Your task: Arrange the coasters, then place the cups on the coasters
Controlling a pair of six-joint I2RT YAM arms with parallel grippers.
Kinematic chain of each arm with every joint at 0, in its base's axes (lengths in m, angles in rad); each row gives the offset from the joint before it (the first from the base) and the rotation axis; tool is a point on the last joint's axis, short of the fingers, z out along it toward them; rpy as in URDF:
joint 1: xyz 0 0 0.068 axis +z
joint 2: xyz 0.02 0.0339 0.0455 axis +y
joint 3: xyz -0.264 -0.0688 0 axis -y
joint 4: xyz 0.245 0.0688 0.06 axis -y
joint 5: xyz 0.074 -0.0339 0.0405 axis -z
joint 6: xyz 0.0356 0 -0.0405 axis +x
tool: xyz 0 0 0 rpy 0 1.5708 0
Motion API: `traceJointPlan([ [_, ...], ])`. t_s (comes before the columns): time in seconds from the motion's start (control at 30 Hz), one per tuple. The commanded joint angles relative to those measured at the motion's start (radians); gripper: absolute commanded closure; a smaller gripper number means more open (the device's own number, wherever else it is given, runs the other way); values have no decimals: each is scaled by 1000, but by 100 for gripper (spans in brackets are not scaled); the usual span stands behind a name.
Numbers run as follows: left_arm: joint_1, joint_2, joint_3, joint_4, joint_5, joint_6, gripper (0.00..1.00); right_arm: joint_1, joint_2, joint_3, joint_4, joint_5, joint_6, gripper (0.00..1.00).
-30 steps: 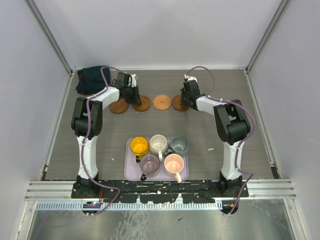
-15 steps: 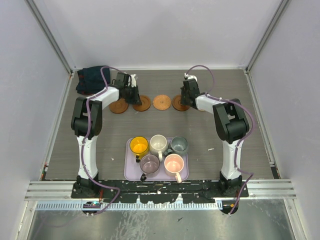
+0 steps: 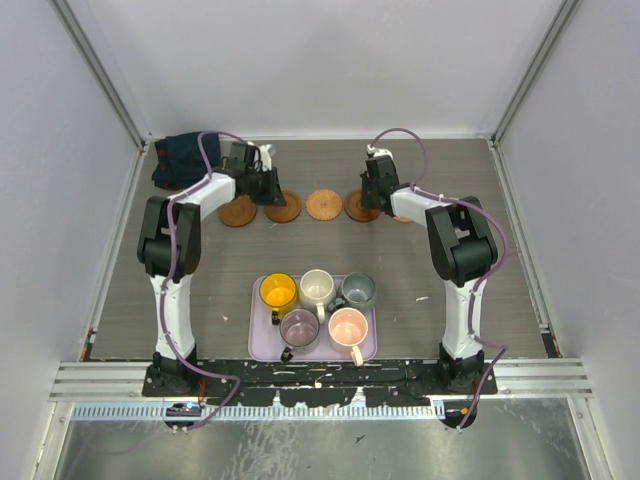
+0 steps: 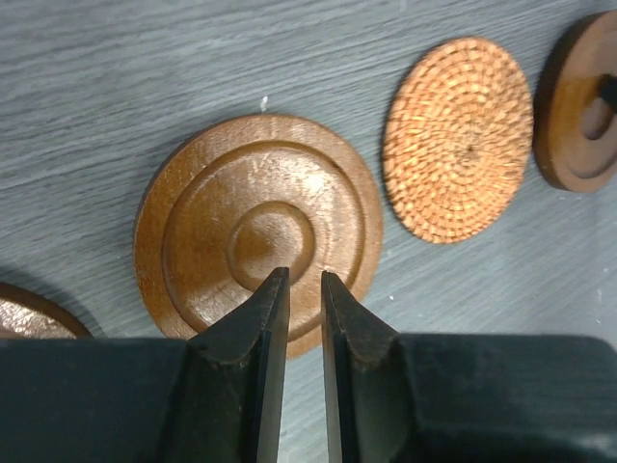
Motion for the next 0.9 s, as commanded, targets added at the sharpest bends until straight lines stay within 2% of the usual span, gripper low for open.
traceJointPlan([
  [0.0,5,-124,16,50,37,-3,78,-3,-100,45,20,-18,-32,87],
  [0.27,5,-234,-1,59,29,32,74,-3,-227,13,52,-14,-78,85],
  [0.43,10,-391,-164,112,-55,97,72,-4,-353,-95,132,71,-114,83],
  [0.5,17,-464,-254,150,-94,109,71,-7,-397,-152,173,111,-116,79],
  [0.53,22,-496,-293,165,-112,111,71,-9,-419,-179,189,130,-116,76],
  [0.67,42,-630,-425,208,-160,118,69,-20,-491,-264,243,179,-102,47],
  [0.77,44,-694,-463,210,-200,127,65,-29,-534,-305,264,202,-87,32],
  [0.83,44,-729,-482,217,-212,125,59,-31,-557,-322,268,220,-82,22],
  [0.87,45,-744,-493,228,-219,120,52,-32,-565,-327,265,227,-81,16],
])
